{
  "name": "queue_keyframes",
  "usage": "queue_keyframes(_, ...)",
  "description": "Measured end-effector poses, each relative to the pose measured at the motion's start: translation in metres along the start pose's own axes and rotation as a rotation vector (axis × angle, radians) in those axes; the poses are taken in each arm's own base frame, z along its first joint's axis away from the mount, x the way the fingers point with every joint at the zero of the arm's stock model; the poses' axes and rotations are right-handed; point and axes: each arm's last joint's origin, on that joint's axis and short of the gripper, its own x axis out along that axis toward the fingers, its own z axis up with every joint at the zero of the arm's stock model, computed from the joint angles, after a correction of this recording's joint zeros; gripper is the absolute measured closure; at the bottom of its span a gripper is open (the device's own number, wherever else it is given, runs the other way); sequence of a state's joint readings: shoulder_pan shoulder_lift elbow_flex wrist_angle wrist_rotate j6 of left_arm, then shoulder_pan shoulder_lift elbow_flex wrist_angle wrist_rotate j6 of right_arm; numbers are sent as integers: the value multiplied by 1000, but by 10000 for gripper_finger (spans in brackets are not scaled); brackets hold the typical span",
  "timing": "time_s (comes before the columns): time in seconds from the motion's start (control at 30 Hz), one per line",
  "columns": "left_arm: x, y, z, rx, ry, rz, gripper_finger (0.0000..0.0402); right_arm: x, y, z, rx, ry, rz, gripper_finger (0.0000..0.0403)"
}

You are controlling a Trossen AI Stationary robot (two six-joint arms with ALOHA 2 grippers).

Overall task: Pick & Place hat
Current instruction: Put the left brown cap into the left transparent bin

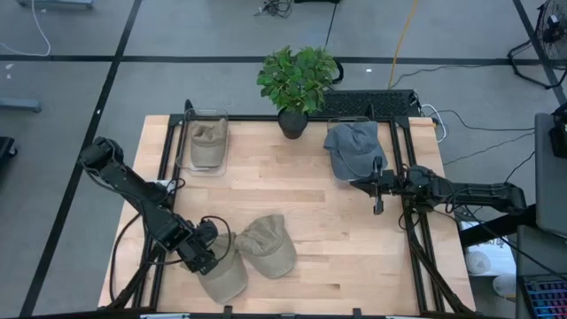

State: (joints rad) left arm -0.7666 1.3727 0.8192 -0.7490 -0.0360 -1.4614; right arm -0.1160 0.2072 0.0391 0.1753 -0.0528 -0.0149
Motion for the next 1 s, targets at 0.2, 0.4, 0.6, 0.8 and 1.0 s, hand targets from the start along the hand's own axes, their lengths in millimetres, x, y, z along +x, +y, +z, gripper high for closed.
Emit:
queue_keyframes(0.2,0,0,0,28,-17,2,140,0,0,0,0,0,0,403)
queue_keyframes(0.4,0,0,0,29,-17,3,151,0,0,0,0,0,0,403)
queue_keyframes(0.6,0,0,0,27,-16,3,233,0,0,0,0,0,0,403)
queue_keyframes(0.8,0,0,0,27,-16,3,348,0,0,0,0,0,0,403)
queue_keyframes(1.0,-1,-1,-3,62,75,-11,390,0,0,0,0,0,0,403)
